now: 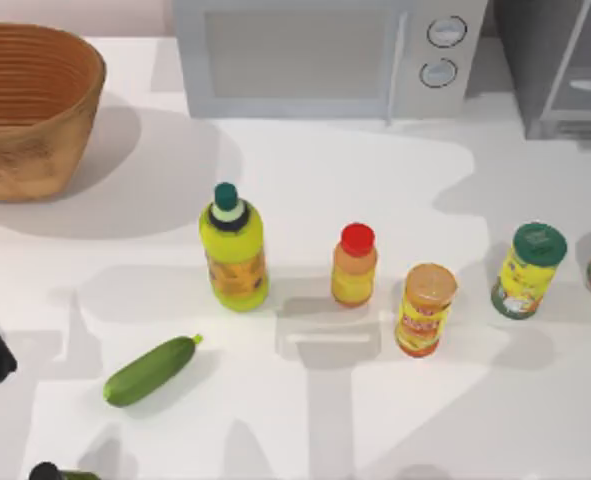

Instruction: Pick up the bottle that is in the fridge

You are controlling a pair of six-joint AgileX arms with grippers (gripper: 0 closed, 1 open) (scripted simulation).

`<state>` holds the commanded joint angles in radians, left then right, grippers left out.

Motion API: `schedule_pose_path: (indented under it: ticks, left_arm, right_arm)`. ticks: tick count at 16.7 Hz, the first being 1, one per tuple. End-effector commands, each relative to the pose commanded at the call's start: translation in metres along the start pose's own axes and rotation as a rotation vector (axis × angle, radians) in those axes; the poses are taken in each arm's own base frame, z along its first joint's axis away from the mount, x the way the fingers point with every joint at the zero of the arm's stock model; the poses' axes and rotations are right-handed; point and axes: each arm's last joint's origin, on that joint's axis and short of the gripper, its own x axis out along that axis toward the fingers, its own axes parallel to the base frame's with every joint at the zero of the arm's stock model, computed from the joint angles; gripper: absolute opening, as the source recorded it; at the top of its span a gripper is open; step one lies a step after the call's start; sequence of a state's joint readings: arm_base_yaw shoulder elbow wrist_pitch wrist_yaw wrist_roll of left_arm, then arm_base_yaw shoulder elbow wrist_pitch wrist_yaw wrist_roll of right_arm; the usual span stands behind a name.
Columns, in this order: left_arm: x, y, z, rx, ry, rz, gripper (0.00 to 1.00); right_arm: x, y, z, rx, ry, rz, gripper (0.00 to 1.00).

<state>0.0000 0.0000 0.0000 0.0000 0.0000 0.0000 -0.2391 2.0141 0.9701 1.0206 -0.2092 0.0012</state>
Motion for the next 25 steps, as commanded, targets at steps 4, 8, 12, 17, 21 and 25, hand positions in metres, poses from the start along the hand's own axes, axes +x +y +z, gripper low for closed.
schedule_pose_path:
  ticks: [4, 8, 12, 17, 21, 25]
  left_arm:
    - [0.000, 0.000, 0.000, 0.000, 0.000, 0.000, 1.00]
    - [0.000, 0.000, 0.000, 0.000, 0.000, 0.000, 1.00]
    - [0.000, 0.000, 0.000, 0.000, 0.000, 0.000, 1.00]
    - [0.000, 0.000, 0.000, 0.000, 0.000, 0.000, 1.00]
    - [0.000, 0.000, 0.000, 0.000, 0.000, 0.000, 1.00]
    - [0.000, 0.000, 0.000, 0.000, 0.000, 0.000, 1.00]
  right_arm:
    - [-0.029, -0.001, 0.002, -0.001, -0.015, -0.006, 0.00]
    - [-0.029, 0.001, 0.001, 0.002, -0.012, -0.001, 0.00]
    - [-0.036, 0.006, 0.010, -0.001, -0.008, 0.000, 0.00]
    - [-0.080, 0.027, 0.052, -0.009, -0.010, -0.004, 0.00]
    - [-0.151, 0.050, 0.083, -0.010, -0.026, -0.007, 0.00]
    - [-0.230, 0.069, 0.076, -0.003, -0.040, -0.005, 0.00]
